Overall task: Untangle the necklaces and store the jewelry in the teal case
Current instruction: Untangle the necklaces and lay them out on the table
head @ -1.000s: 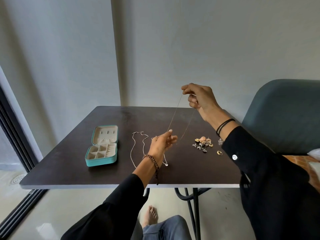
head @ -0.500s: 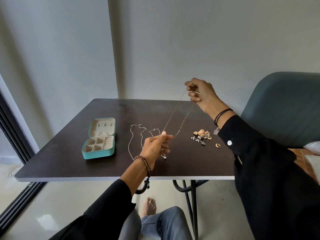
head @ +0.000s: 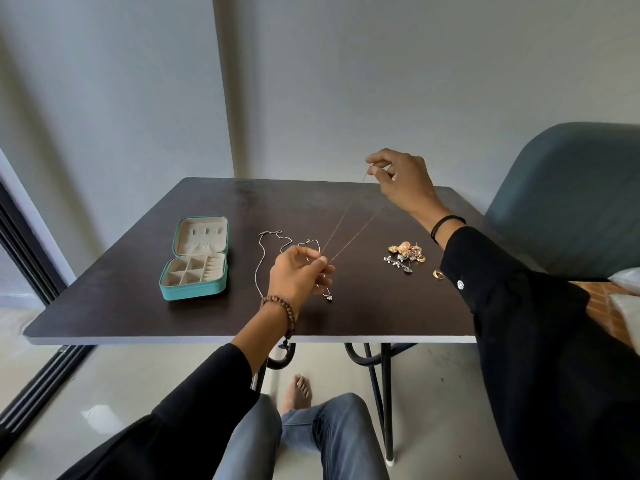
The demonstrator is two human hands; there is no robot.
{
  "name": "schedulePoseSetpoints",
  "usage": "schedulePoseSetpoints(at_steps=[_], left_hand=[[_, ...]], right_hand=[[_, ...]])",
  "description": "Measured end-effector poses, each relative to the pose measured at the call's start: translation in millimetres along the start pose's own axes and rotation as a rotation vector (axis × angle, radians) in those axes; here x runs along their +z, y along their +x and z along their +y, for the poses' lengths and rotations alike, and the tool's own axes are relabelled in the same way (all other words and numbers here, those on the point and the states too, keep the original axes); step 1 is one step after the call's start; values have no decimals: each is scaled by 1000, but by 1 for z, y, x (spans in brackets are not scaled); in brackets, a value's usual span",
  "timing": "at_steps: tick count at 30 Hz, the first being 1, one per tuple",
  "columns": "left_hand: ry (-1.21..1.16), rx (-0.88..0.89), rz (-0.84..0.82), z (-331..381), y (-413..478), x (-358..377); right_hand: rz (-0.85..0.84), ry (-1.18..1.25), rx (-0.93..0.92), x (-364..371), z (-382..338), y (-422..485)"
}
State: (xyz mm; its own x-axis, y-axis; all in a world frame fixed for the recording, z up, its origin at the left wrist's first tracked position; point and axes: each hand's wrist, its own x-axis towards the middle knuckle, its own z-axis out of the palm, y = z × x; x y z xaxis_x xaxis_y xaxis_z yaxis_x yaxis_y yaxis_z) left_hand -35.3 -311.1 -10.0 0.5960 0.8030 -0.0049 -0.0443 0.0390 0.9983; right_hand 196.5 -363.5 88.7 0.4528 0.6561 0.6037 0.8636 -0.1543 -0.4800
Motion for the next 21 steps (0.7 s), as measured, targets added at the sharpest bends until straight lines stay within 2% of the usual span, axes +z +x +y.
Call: schedulePoseSetpoints(at_steps=[5,11,14,19,21], left_hand=[[433,309,-40,-3,-12,3],[656,315,-163,-4,-14,11],[917,386,-220,-4,-16,15],[1115,775,-246,-16,-21,15],[1125,832,-287,-21,-19,16]], right_hand=[[37,-41,16,8,9,4],[0,-75,98,15,16,1],[-39,-69,113,20,19,-2],[-87,-51,105,32,26,-10],[-106,-60,97,36,28,-12]])
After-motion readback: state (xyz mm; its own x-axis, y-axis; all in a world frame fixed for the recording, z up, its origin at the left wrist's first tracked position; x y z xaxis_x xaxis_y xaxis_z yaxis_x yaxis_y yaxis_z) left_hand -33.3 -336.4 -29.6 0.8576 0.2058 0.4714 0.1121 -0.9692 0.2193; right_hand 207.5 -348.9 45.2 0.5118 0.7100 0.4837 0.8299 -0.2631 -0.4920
